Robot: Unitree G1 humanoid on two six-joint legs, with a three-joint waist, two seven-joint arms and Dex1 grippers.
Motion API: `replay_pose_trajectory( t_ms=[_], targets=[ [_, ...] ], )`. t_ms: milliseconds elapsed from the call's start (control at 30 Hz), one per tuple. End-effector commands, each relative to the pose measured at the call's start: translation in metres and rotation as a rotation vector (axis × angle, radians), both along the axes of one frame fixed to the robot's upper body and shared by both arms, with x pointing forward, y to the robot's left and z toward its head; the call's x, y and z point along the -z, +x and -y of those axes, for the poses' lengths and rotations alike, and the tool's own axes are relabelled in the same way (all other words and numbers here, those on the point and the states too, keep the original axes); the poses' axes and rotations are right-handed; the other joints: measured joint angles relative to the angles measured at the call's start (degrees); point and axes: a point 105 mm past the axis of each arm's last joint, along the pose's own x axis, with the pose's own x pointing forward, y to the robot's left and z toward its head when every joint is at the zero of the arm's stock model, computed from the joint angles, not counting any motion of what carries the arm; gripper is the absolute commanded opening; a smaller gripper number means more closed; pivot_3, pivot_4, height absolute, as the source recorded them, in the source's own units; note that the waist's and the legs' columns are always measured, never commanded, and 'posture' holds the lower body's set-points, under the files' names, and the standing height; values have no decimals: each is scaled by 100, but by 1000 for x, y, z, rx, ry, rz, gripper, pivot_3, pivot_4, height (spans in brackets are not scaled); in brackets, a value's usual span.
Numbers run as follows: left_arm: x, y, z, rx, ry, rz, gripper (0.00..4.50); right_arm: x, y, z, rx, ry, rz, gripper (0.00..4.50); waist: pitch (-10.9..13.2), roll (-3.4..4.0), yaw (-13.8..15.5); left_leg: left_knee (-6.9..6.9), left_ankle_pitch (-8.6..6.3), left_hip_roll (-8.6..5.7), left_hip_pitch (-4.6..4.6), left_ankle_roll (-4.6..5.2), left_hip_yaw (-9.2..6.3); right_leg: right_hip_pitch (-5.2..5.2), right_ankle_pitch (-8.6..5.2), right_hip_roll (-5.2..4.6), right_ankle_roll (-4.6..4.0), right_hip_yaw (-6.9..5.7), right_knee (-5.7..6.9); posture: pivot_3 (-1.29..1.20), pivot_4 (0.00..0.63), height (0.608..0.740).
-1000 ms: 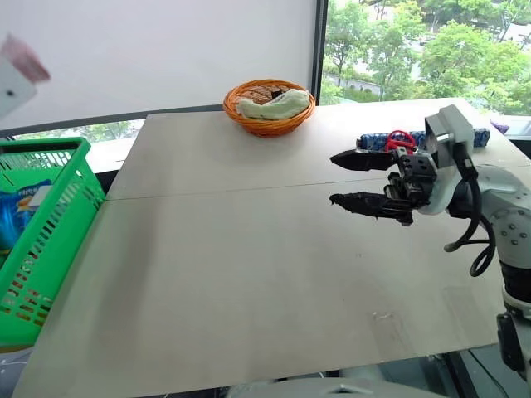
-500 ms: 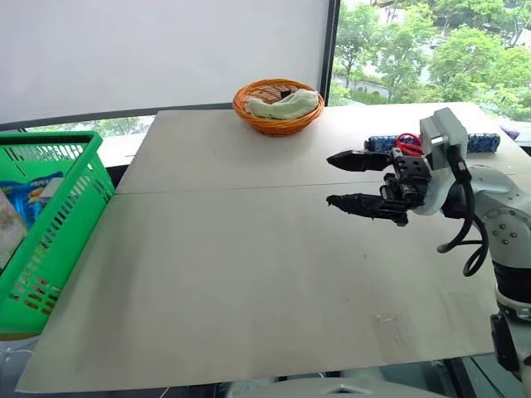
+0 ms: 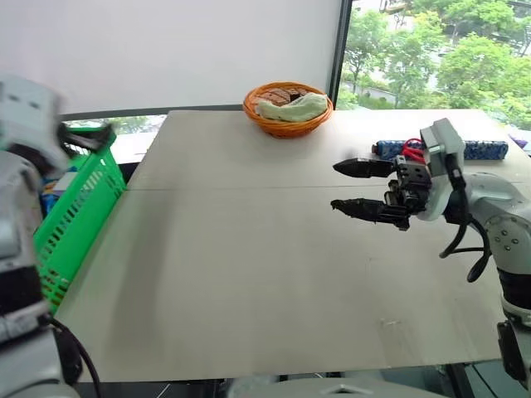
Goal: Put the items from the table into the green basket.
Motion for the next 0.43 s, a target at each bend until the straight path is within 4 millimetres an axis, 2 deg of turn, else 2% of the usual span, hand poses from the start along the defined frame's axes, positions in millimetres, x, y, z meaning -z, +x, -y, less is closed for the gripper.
replay_pose_trajectory(
  t_ms=[33,100,133,200,267,333,433],
  targets=[
    [29,-28,67,270,-85,-109,4461,26,22,17,212,-50,19,3867,0,1,-80,-3,5,0,4,8,0,1,0,0,0,0,0,18,0,738],
    [58,-44,93,342,-101,-193,4461,51,24,28,297,-49,-12,3867,-4,0,-81,-11,10,2,9,12,1,2,-1,0,-1,0,-1,15,0,738],
    [69,-48,99,346,-109,-211,4461,63,23,33,331,-63,-18,3867,-2,3,-76,-16,10,6,12,12,1,4,-1,3,-2,0,-2,17,0,738],
    [88,-49,104,298,-161,-231,4461,92,21,46,389,-137,-18,3867,-5,24,-60,-17,12,6,9,10,1,1,-1,5,-3,0,2,17,0,738],
    [115,-49,102,223,-124,-288,4461,121,19,59,453,-238,-20,3867,-7,41,-54,-16,11,5,20,14,1,9,-2,6,-3,1,7,9,0,738],
    [126,-51,109,216,-164,-303,4461,132,18,64,489,-253,-10,3867,-9,63,-55,-14,10,5,38,17,0,27,2,10,-8,0,10,9,0,738],
    [132,-51,112,203,-153,-299,4461,130,22,64,529,-206,-1,3867,-6,70,-66,-4,17,18,53,10,2,43,2,24,-11,3,10,9,0,738]
  ],
)
